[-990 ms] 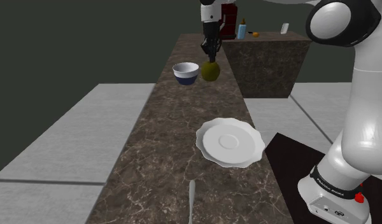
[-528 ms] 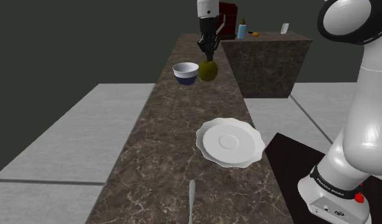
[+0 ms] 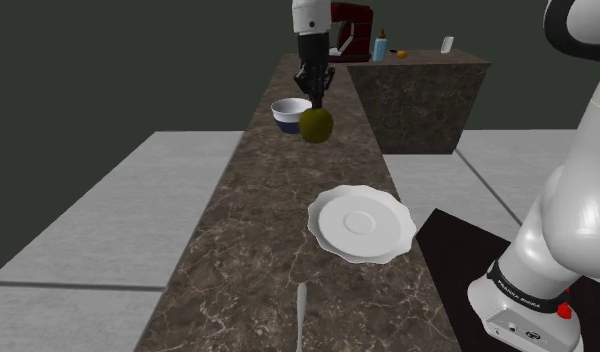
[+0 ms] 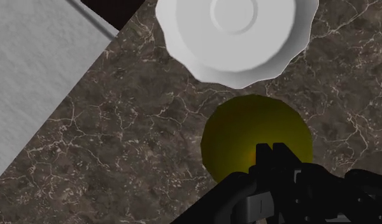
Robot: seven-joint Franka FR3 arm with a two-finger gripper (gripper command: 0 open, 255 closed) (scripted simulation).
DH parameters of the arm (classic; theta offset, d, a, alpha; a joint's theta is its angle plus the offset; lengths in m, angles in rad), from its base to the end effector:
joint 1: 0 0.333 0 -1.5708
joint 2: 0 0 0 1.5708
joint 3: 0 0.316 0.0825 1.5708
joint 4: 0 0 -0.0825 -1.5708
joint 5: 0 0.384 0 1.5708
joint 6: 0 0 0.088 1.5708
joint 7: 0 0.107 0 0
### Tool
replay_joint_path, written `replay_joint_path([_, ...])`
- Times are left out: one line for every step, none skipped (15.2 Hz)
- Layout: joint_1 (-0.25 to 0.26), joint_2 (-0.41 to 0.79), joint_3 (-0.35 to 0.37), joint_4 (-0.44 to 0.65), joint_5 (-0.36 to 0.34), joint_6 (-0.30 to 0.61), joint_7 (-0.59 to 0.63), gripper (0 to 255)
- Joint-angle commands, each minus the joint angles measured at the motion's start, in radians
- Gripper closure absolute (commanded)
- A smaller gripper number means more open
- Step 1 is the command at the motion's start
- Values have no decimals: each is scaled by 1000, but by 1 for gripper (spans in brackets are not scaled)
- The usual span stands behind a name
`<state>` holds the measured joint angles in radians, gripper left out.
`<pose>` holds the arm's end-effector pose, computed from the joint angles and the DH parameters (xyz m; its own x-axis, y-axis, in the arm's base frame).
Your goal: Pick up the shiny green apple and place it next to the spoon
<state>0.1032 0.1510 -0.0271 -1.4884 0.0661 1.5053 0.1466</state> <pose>0.5884 0.0535 0.5714 0.9877 -0.0669 -0.1411 -0.0734 -0.9964 -0.0417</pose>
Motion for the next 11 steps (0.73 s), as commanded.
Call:
replay_joint_path([28, -25, 20, -32, 3, 10, 49, 255])
replay_joint_path([40, -34, 30, -44, 4, 15, 71, 255])
replay_joint_path([53, -43, 40, -55, 6, 19, 93, 255])
replay_joint_path([65, -50, 51, -65, 8, 23, 116, 255])
replay_joint_path([78, -56, 61, -73, 10, 27, 138, 255])
replay_joint_path([90, -61, 71, -80, 12, 31, 161, 255])
replay_joint_path([103, -66, 82, -86, 14, 34, 183, 255])
replay_joint_path([115, -69, 92, -91, 16, 37, 206, 255])
replay_joint_path([127, -71, 103, -94, 18, 40, 229, 255])
replay_joint_path([140, -72, 114, -96, 20, 43, 252, 255])
replay_joint_path([152, -72, 124, -96, 22, 46, 275, 255])
